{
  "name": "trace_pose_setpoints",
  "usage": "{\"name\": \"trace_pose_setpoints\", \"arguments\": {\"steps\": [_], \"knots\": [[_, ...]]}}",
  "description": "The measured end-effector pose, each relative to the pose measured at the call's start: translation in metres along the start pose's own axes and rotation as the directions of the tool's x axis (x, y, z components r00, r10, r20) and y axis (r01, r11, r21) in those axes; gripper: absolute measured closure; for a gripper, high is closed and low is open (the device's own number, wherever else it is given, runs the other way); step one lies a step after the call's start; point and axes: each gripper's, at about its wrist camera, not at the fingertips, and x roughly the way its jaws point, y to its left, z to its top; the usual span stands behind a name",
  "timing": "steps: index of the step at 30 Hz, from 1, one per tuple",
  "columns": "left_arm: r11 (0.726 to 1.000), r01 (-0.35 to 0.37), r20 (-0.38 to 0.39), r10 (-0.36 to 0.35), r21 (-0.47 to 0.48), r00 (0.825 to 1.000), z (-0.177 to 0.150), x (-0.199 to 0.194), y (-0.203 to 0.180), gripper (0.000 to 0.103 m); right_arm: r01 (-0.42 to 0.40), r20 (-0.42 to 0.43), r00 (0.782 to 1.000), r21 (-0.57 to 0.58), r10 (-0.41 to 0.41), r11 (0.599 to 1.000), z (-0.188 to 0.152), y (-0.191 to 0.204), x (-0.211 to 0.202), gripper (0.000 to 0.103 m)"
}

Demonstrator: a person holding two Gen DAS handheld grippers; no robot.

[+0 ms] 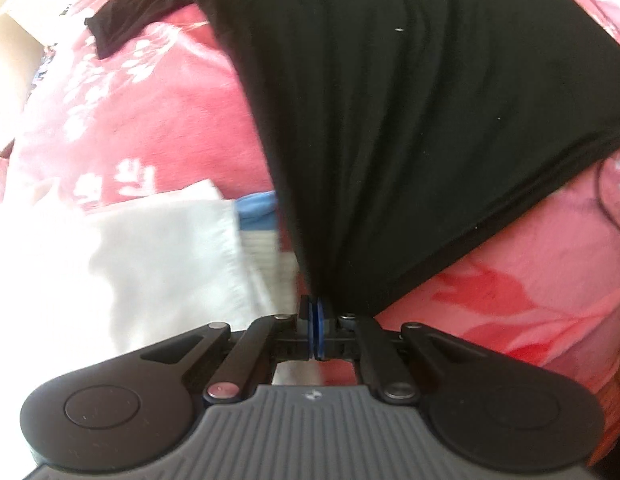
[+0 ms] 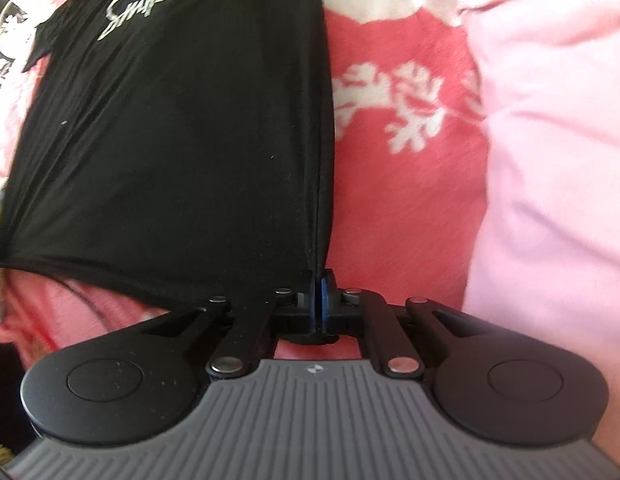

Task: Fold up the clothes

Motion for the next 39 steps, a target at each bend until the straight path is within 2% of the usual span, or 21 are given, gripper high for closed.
{"name": "trace_pose_setpoints", "arguments": {"steps": [5, 8, 16, 18, 20, 21, 22, 23, 25, 27, 28, 30, 33, 35, 36, 37, 39], "knots": [[0.998, -0.028, -0.03, 0.029, 0.05, 0.999, -0.008, -0.009, 0.012, 0.101, -0.007, -0.039, 0.999, 0.004, 0.008, 1.0, -0.007, -0.001, 0.009, 0.102], [0.997, 0.0, -0.057, 0.004, 0.079, 0.998, -0.015, -0.008, 0.007, 0.101, -0.003, -0.06, 0.998, 0.002, 0.004, 1.0, -0.012, -0.002, 0.016, 0.103], [0.986, -0.014, -0.074, 0.027, 0.166, 0.997, -0.026, 0.0, 0.008, 0.099, 0.014, -0.11, 0.994, -0.003, -0.014, 1.0, -0.024, -0.004, 0.032, 0.101], [0.987, -0.008, -0.083, 0.022, 0.161, 0.996, -0.029, -0.007, 0.013, 0.09, 0.029, -0.119, 0.992, -0.016, -0.031, 0.999, -0.024, -0.003, 0.032, 0.099], [0.989, 0.018, -0.084, -0.006, 0.146, 0.996, -0.032, -0.019, 0.018, 0.084, 0.045, -0.135, 0.99, -0.04, -0.05, 0.998, -0.024, -0.001, 0.028, 0.086], [0.99, 0.041, -0.082, -0.03, 0.133, 0.996, -0.033, -0.028, 0.021, 0.078, 0.064, -0.136, 0.988, -0.061, -0.072, 0.996, -0.022, 0.001, 0.022, 0.075], [0.991, 0.068, -0.083, -0.058, 0.117, 0.995, -0.033, -0.036, 0.025, 0.065, 0.085, -0.126, 0.987, -0.082, -0.095, 0.993, -0.019, 0.003, 0.014, 0.073], [0.991, 0.093, -0.083, -0.085, 0.096, 0.993, -0.033, -0.045, 0.029, 0.056, 0.099, -0.111, 0.988, -0.097, -0.11, 0.99, -0.015, 0.004, 0.004, 0.073], [0.989, 0.137, -0.069, -0.134, 0.049, 0.989, -0.028, -0.061, 0.04, 0.056, 0.099, -0.044, 0.994, -0.093, -0.104, 0.991, 0.0, 0.005, -0.021, 0.071], [0.99, 0.144, -0.024, -0.144, 0.004, 0.989, 0.0, -0.083, 0.037, 0.055, 0.096, 0.063, 0.994, -0.095, -0.09, 0.991, 0.019, 0.005, -0.042, 0.069], [0.99, 0.141, 0.006, -0.141, -0.02, 0.99, 0.015, -0.093, 0.041, 0.055, 0.106, 0.134, 0.987, -0.097, -0.092, 0.99, 0.03, 0.006, -0.05, 0.069], [0.989, 0.132, 0.07, -0.127, -0.073, 0.989, 0.037, -0.107, 0.051, 0.055, 0.153, 0.292, 0.949, -0.104, -0.117, 0.983, 0.054, 0.006, -0.058, 0.069], [0.977, 0.149, 0.16, -0.125, -0.151, 0.979, 0.06, -0.111, 0.065, 0.055, 0.265, 0.486, 0.856, -0.122, -0.175, 0.957, 0.089, 0.005, -0.051, 0.069], [0.963, 0.188, 0.209, -0.147, -0.193, 0.967, 0.083, -0.089, 0.035, 0.056, 0.367, 0.572, 0.787, -0.132, -0.232, 0.921, 0.114, 0.003, -0.034, 0.071], [0.957, 0.206, 0.222, -0.159, -0.207, 0.962, 0.095, -0.079, 0.035, 0.056, 0.388, 0.595, 0.764, -0.115, -0.249, 0.914, 0.13, 0.003, -0.026, 0.071], [0.95, 0.223, 0.236, -0.171, -0.218, 0.957, 0.107, -0.07, 0.034, 0.056, 0.382, 0.601, 0.756, -0.083, -0.259, 0.92, 0.149, 0.003, -0.016, 0.071], [0.949, 0.246, 0.283, -0.185, -0.199, 0.941, 0.107, -0.045, 0.022, 0.056, 0.4, 0.611, 0.734, -0.036, -0.296, 0.916, 0.176, -0.009, -0.006, 0.073]]}}
